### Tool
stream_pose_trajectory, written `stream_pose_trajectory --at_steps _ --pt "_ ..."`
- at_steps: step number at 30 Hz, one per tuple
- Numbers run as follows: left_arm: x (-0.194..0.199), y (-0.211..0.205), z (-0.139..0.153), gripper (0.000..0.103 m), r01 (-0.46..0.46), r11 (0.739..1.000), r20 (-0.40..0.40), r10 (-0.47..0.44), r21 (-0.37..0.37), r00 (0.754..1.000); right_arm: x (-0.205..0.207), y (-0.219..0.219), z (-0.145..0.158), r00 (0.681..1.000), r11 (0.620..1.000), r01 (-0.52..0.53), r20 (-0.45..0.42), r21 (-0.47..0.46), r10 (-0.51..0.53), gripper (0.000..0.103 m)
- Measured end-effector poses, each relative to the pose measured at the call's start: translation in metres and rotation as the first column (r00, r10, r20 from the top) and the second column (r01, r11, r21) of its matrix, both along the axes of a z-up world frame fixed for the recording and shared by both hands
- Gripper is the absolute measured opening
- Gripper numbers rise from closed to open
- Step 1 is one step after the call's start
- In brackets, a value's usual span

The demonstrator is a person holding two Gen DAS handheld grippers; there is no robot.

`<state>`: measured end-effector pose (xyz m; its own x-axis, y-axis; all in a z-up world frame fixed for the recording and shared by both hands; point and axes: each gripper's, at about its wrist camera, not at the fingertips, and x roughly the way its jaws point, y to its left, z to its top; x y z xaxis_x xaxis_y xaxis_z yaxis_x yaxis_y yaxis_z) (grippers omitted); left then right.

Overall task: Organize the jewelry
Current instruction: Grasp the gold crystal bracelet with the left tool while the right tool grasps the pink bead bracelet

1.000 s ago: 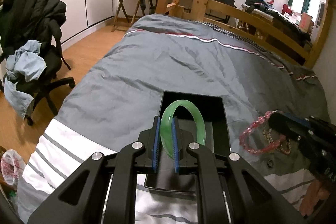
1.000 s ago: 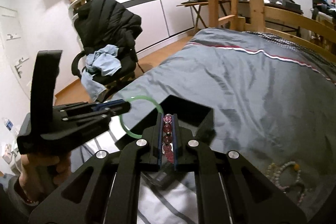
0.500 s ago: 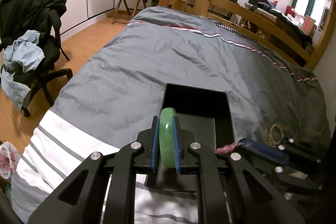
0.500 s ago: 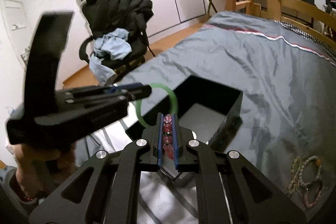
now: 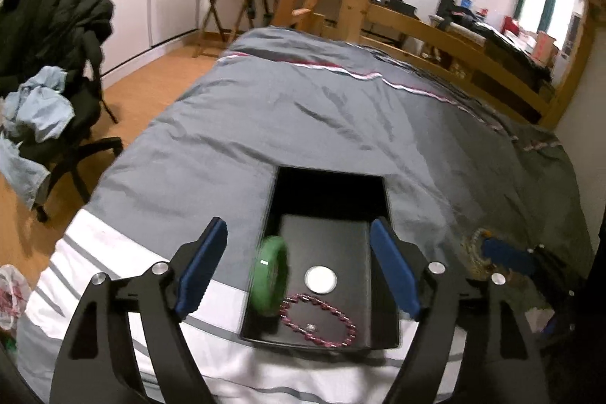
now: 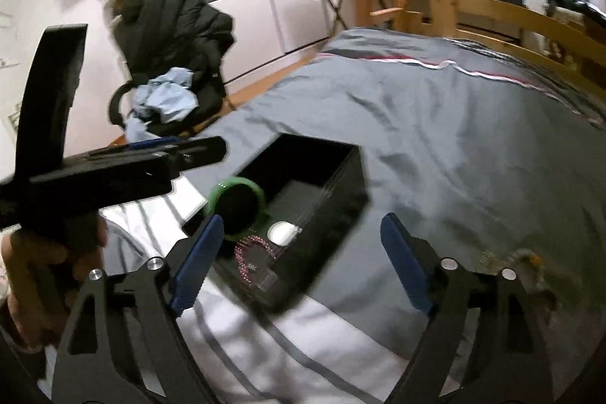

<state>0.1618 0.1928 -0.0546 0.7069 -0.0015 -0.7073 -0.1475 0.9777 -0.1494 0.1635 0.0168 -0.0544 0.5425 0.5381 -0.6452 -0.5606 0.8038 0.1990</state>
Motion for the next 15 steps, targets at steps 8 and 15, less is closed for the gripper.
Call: stream_pose_trajectory --at_steps 8,15 --pt "-0.001 -0.054 0.006 0.088 0.123 0.992 0.001 -0.123 0.037 0.992 -0.009 -0.091 -0.009 0.986 0.986 0.161 -0.038 -0.030 -0.162 0.090" --pt "0.001 -0.104 -0.004 0.088 0.198 0.980 -0.021 -0.199 -0.031 0.980 -0.019 -0.148 -0.008 0.970 0.970 0.242 -0.030 -0.037 -0.243 0.090"
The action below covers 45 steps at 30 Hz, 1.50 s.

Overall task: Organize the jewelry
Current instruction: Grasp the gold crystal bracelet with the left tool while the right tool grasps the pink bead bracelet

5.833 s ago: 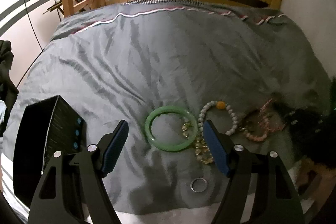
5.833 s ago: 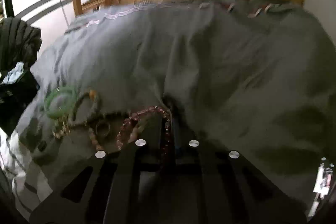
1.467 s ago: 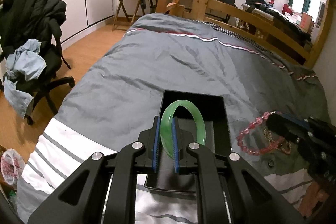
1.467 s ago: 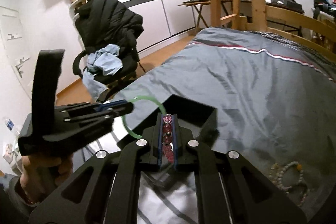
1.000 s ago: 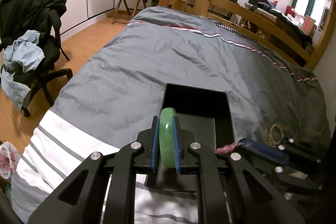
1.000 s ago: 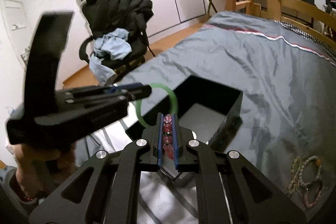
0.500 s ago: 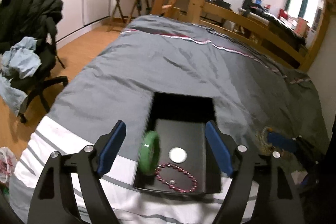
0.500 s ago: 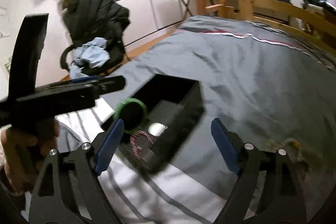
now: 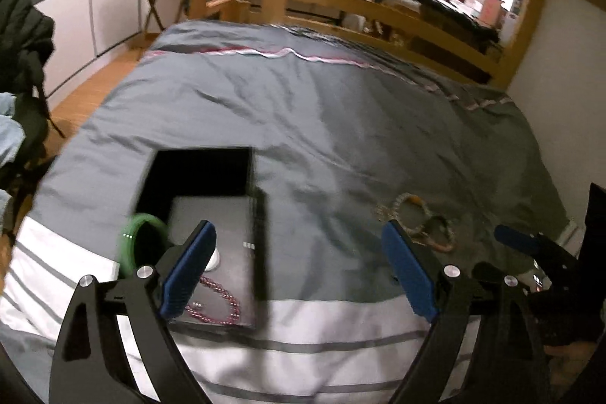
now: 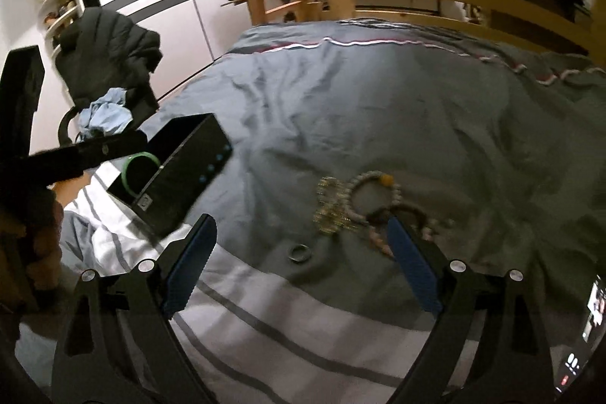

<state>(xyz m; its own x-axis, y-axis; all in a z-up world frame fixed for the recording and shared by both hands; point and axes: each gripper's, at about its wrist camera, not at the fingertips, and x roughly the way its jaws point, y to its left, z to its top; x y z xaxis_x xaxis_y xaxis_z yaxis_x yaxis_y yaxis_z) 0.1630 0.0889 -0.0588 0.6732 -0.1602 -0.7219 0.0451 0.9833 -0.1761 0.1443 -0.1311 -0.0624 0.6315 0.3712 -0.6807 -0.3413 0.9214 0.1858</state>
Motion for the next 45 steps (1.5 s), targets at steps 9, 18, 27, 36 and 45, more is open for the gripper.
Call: stream_pose_trajectory --at_steps 9,18,27,36,45 --pt "0.012 -0.066 -0.022 0.088 0.116 0.985 -0.024 -0.114 0.132 0.993 -0.005 -0.042 -0.005 0.998 0.999 0.041 0.041 -0.020 -0.040 0.090" --pt "0.049 -0.107 -0.052 0.088 0.229 0.965 -0.068 -0.222 0.131 0.973 0.007 -0.057 -0.039 0.999 0.996 0.019 0.029 -0.089 -0.016 0.067" --pt "0.080 -0.145 -0.107 0.057 0.374 0.916 -0.169 -0.349 0.146 0.922 0.031 -0.056 -0.073 1.000 0.997 -0.016 0.016 -0.074 0.017 0.045" --pt "0.097 -0.124 -0.119 0.019 0.339 0.940 -0.213 -0.325 0.036 0.921 0.053 -0.038 -0.107 0.998 0.990 -0.024 -0.053 -0.139 0.017 0.026" --pt "0.086 -0.127 -0.101 0.010 0.338 0.939 -0.160 -0.324 0.068 0.932 0.050 -0.058 -0.088 0.997 0.994 0.074 0.009 -0.076 -0.073 0.009"
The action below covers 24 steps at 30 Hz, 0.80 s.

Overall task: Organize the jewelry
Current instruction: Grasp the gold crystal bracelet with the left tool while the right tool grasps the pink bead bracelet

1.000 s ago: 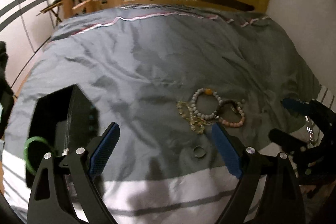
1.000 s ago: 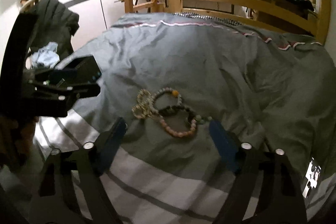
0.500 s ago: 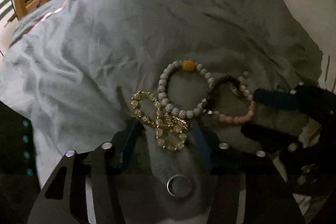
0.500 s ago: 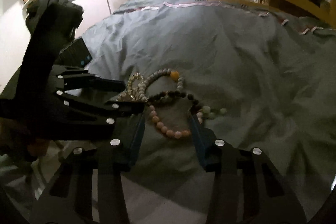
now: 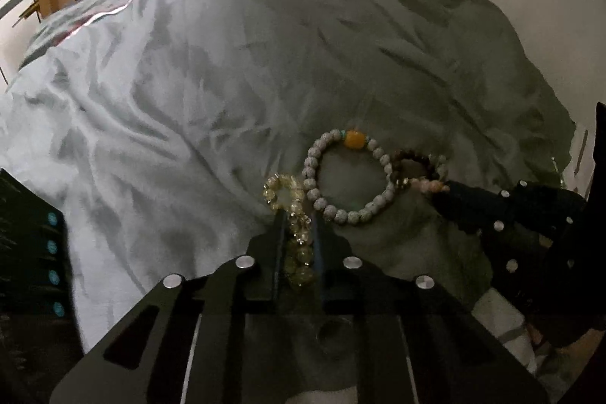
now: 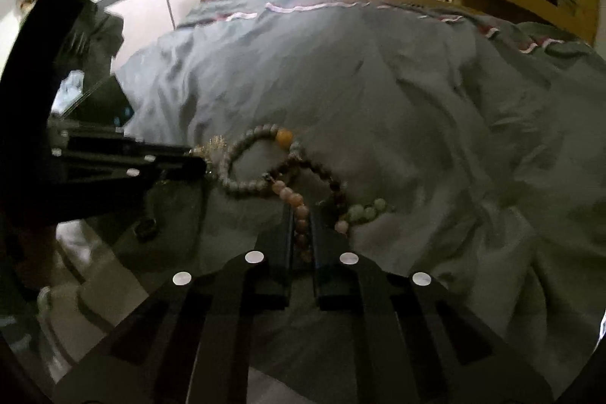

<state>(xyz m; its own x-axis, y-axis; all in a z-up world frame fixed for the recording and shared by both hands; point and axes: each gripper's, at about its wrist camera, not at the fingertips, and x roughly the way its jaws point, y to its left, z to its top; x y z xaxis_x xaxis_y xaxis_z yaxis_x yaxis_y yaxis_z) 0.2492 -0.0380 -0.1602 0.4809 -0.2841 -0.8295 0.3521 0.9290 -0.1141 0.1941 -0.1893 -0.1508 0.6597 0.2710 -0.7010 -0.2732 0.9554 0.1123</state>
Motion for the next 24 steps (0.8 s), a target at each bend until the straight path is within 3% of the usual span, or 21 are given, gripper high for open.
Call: stream_pose_trajectory --at_steps 11,24 --pt "-0.001 0.008 0.019 0.010 -0.013 0.999 0.045 0.015 -0.033 0.999 0.000 -0.020 0.017 0.998 0.986 0.036 0.040 0.164 -0.043 0.009" --pt "-0.005 0.014 0.039 0.010 -0.022 0.999 0.088 0.026 -0.045 0.996 -0.005 -0.027 0.027 0.995 0.979 0.056 0.069 0.197 -0.070 0.009"
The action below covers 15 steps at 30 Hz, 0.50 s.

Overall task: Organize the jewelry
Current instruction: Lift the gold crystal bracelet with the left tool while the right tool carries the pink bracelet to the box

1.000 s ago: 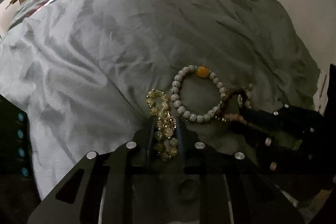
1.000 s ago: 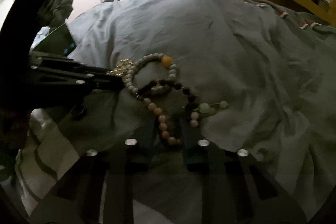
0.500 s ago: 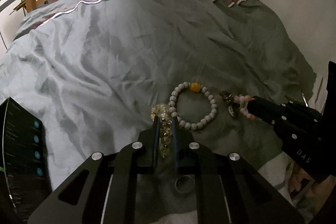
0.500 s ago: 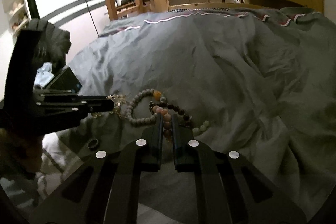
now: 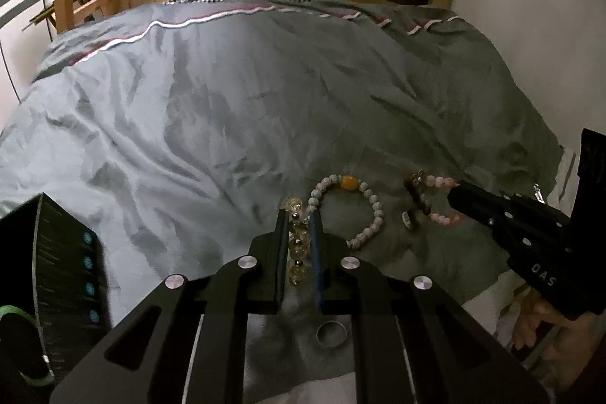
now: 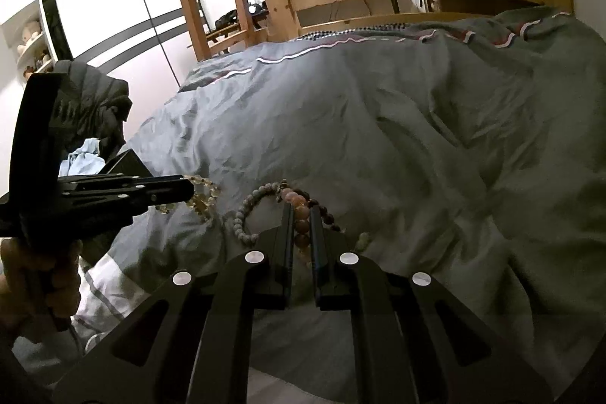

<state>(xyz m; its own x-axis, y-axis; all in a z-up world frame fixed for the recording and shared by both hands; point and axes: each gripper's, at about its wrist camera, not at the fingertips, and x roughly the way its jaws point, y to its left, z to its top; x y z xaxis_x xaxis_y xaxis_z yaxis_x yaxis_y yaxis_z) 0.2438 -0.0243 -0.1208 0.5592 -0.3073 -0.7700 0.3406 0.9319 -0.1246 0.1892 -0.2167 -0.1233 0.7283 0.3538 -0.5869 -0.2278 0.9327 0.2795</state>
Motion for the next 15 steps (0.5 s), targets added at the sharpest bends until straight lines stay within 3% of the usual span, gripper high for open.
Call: stream_pose_trajectory --at_steps 15 --pt "-0.029 0.021 0.036 0.010 -0.023 1.000 0.057 0.022 0.012 0.998 -0.024 0.005 0.032 0.999 1.000 0.006 0.040 -0.021 -0.006 0.009"
